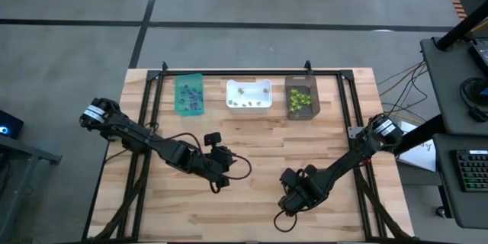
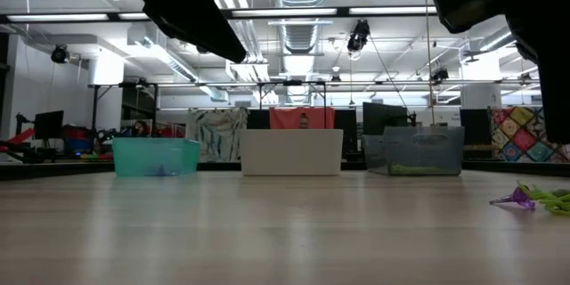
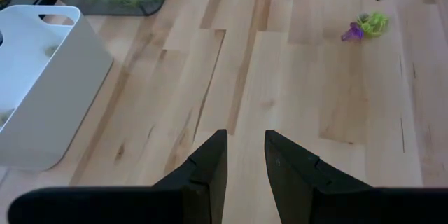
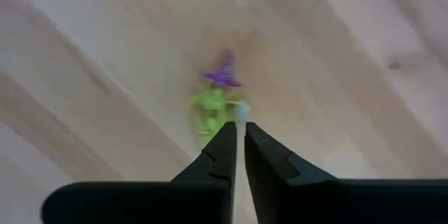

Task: Sort Halloween decoration
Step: Put the white skull toy into the white bin

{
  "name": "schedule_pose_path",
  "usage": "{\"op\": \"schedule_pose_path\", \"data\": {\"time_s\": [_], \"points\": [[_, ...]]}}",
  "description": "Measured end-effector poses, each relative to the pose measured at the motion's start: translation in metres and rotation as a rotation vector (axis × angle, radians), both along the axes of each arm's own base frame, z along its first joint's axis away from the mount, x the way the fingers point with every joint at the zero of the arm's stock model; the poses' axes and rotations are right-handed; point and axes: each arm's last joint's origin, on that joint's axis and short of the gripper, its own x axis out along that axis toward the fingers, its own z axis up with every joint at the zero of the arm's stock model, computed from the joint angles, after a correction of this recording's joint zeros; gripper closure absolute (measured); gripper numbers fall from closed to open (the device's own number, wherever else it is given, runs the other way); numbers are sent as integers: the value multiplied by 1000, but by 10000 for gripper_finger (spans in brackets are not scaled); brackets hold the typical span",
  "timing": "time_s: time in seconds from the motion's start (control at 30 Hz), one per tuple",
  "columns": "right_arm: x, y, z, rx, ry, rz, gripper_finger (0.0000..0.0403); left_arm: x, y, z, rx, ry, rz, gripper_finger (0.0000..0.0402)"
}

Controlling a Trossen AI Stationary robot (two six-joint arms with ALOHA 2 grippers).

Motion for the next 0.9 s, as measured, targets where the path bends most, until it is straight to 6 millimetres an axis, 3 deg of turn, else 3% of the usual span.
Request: {"op": "schedule_pose_path", "data": {"time_s": [0.5,0.9], "points": [[0,-1,-10,-6,-14,-25,258,0,0,0,3,0,0,322],[-10,-8,-28,-34,26,-62,249,0,0,0,3,0,0,322]]}}
